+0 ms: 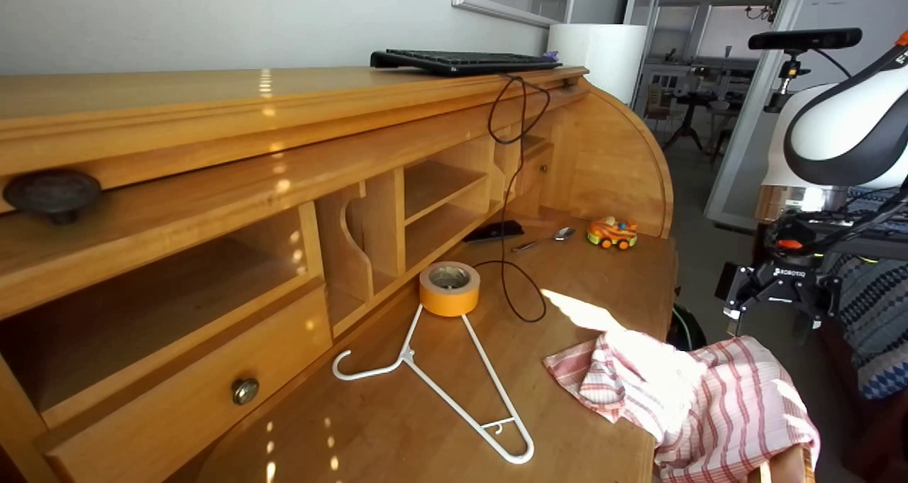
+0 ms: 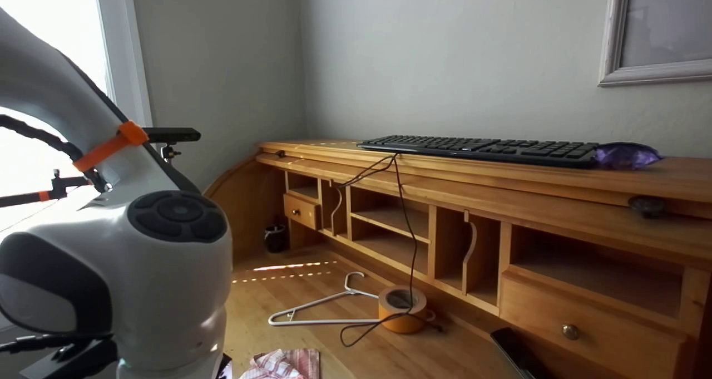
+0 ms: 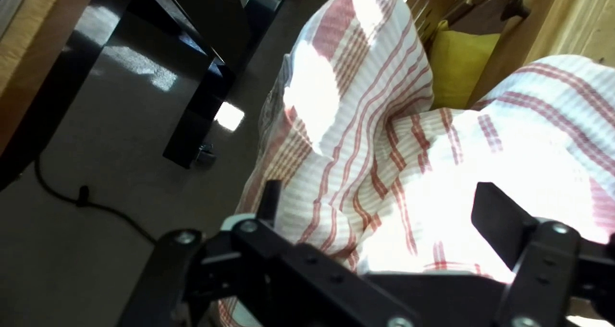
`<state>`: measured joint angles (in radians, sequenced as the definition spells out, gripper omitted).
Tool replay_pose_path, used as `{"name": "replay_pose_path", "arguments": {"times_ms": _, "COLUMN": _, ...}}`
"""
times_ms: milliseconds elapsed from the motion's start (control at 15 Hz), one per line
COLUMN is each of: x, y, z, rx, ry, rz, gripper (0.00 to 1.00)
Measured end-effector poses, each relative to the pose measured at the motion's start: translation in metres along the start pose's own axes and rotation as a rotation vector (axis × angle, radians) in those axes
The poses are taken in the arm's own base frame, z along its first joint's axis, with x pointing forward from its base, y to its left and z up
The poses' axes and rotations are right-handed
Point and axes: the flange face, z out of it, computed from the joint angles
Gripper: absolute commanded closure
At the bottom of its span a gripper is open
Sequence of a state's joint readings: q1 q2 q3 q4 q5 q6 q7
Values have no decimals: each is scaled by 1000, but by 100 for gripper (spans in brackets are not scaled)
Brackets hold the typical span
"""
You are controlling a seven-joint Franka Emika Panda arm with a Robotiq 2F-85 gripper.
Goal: Put the cloth on the desk
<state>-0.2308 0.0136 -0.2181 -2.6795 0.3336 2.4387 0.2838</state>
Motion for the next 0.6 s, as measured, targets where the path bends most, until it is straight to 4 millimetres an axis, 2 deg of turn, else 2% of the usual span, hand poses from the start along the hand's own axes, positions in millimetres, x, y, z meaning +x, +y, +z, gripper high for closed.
{"name": "replay_pose_path", "arguments": {"times_ms": 333, "x": 2, "y": -2, "z": -4, "rx": -2, "ry": 20, "rz": -3, "gripper": 0}}
{"name": "replay_pose_path", "arguments": {"times_ms": 600, "x": 8, "y": 6, "z": 15, "rx": -54, "ry": 36, "rz": 33, "gripper": 0}}
